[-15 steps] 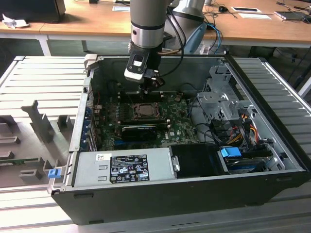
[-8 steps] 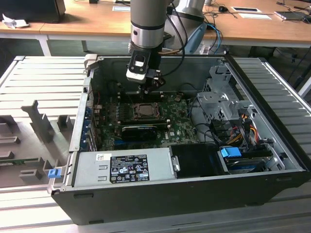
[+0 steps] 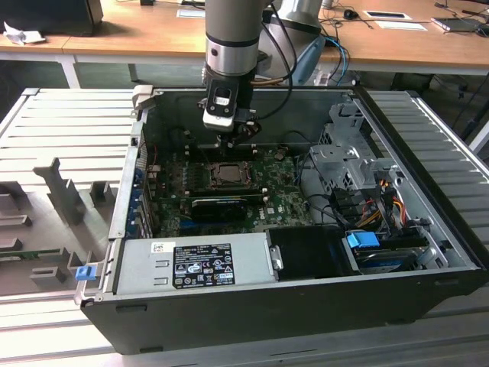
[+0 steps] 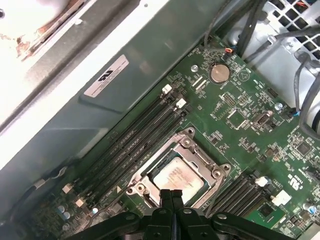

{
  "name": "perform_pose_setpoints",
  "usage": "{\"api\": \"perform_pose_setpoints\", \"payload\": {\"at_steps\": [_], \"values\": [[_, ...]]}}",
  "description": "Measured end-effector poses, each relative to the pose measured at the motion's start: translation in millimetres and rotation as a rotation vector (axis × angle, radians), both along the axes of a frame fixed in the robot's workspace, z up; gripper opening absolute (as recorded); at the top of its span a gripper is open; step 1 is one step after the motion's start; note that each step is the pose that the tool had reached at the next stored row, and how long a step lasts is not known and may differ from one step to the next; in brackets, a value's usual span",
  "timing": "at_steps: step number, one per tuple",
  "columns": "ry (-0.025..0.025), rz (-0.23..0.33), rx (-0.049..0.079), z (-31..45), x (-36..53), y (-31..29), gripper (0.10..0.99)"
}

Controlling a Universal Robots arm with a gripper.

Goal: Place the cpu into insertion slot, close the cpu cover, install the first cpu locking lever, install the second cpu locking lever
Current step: 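Install the first cpu locking lever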

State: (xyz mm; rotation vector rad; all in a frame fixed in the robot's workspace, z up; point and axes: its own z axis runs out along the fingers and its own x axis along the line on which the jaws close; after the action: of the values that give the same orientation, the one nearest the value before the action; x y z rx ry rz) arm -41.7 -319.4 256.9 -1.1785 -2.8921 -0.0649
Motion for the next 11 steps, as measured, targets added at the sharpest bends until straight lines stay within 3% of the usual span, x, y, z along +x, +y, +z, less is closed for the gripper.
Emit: {"api": "perform_pose_setpoints", "payload": {"at_steps": [11], "values": [[0.0001, 0.093, 0.000, 0.0, 0.0, 0.0, 0.106]]}}
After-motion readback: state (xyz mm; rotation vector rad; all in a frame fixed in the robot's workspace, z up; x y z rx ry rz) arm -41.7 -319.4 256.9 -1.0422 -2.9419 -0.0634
